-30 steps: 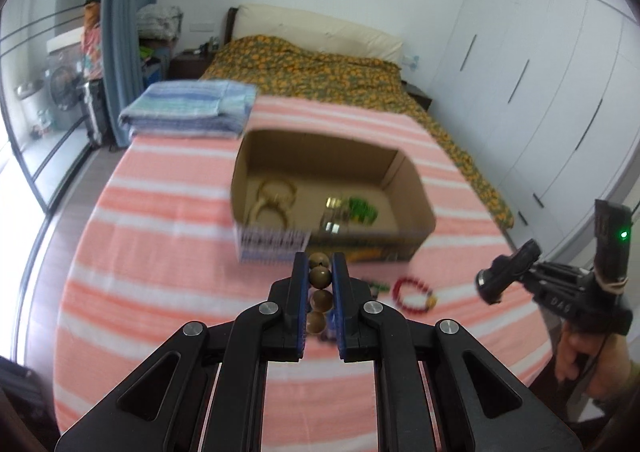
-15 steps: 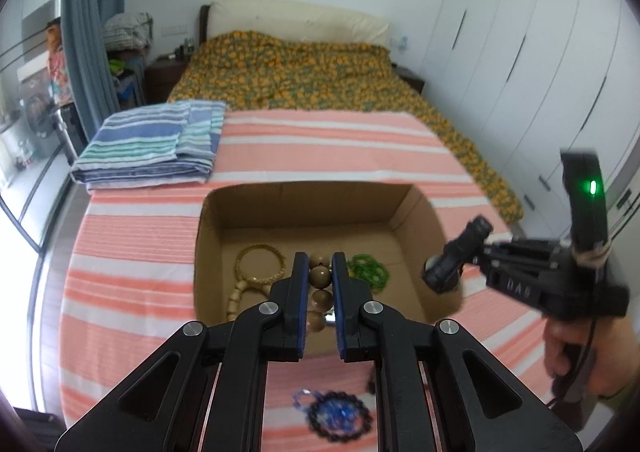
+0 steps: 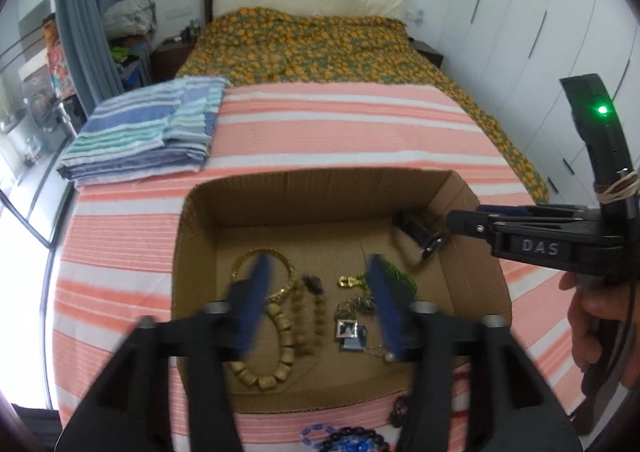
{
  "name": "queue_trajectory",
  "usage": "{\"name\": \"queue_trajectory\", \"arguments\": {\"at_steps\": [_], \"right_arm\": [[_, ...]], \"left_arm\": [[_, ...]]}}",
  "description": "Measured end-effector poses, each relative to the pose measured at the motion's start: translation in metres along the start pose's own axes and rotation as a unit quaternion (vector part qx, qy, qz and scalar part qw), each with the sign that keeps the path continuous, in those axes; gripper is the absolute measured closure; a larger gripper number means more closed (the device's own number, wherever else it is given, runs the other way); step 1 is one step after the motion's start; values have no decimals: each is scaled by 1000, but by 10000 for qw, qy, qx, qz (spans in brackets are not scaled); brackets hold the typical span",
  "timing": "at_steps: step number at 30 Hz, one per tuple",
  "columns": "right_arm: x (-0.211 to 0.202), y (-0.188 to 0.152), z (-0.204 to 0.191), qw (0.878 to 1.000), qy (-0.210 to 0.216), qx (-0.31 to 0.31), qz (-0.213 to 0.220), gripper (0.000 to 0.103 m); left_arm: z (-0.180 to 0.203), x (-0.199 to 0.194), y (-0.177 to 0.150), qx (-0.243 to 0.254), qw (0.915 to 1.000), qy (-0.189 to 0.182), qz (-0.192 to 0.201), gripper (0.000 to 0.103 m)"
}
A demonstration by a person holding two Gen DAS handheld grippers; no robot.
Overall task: Organize jewelry
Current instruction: 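Carry the bracelet and watch into the box and open both tools, then withdraw both tools from the box back over the bed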
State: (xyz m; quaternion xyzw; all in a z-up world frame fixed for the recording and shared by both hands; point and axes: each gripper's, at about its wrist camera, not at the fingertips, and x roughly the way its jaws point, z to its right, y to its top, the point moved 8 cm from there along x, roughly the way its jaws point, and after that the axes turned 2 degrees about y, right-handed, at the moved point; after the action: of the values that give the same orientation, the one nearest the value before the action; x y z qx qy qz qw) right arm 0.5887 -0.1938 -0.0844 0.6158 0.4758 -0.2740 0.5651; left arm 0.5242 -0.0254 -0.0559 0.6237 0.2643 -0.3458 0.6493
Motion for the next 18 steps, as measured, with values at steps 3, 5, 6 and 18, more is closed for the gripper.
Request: {"name": "queue_trajectory", "arguments": {"at_steps": [3,5,6,18], "right_arm": [[-18,-3,-1,9996,59,-15,277,59],[-36,-10,-2,9985,57,-81,541,59],[-44,-14,-2,9977,40,-131,669,59],[-127,-138,2,9806,-398,-636,1810,59]], "left_arm": [[-2,-13,-3,-48,9999,1,140,33],[-3,-22,-6,-95,9998,31,191,31],[-5,-26,-7,-127,9997,37,229,30],[-20,-90,-96,-555,9964,405,500,19]]}}
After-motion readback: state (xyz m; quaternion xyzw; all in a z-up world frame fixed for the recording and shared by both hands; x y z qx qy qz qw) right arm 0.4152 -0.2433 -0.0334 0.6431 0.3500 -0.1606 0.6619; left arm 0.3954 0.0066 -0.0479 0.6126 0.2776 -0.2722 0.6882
